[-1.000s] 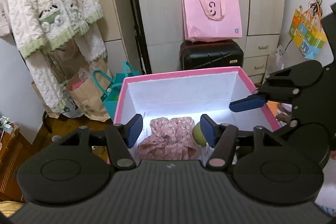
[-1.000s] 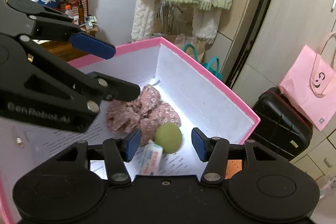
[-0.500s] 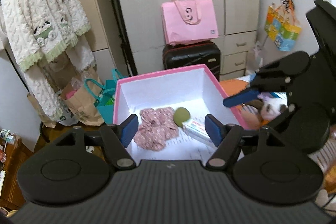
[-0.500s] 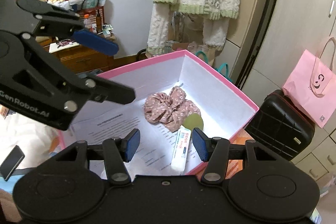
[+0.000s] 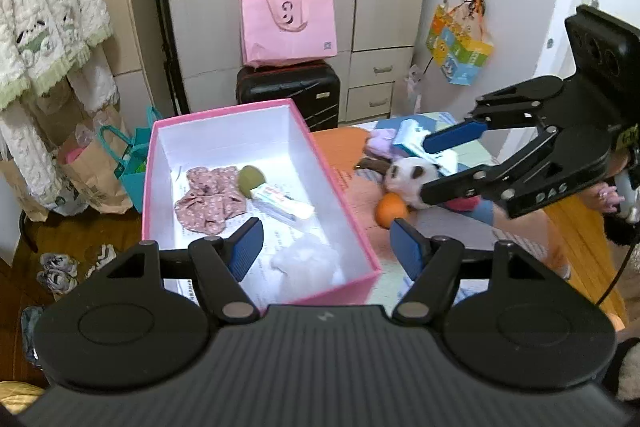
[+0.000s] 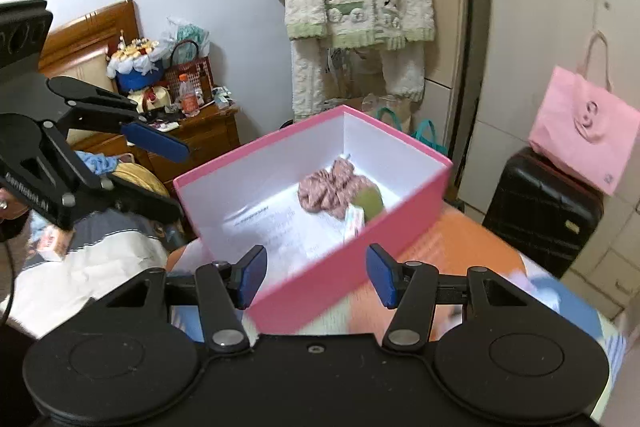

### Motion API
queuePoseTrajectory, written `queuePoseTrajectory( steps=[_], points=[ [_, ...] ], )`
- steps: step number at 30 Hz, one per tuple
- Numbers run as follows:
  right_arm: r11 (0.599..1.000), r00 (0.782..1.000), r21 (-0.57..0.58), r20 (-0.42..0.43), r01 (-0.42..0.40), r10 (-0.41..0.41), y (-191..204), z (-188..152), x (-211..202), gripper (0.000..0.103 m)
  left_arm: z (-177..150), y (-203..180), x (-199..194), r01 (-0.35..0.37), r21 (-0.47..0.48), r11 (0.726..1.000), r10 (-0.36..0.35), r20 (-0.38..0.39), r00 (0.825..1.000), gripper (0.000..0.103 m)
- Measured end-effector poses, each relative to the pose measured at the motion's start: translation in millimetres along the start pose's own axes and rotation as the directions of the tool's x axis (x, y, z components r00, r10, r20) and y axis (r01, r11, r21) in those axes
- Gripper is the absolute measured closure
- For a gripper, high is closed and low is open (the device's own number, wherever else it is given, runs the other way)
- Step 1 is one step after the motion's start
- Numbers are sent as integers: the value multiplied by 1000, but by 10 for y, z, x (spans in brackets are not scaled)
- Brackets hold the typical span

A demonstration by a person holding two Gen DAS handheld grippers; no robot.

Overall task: Organize soft objects
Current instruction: 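Reach the left tool to the orange ball while the right tool reaches the strawberry plush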

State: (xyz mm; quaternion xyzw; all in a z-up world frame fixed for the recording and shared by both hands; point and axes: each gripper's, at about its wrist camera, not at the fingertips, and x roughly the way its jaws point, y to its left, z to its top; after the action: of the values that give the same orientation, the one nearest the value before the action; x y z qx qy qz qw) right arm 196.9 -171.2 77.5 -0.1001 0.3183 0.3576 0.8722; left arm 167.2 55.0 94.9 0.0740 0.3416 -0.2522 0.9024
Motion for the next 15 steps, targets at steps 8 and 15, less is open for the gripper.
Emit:
queuePoseTrajectory(
  steps=[8,15],
  points=[
    [994,996,90,56,64,-69,-329,-674,-677,43,-31,-607,-64,38,78,996,-39,11,999,33],
    [986,989,109,53,128,-135,-460,-1119,-834,42,-62,-948,320,79,113,990,-74,-49,996,33]
  ],
)
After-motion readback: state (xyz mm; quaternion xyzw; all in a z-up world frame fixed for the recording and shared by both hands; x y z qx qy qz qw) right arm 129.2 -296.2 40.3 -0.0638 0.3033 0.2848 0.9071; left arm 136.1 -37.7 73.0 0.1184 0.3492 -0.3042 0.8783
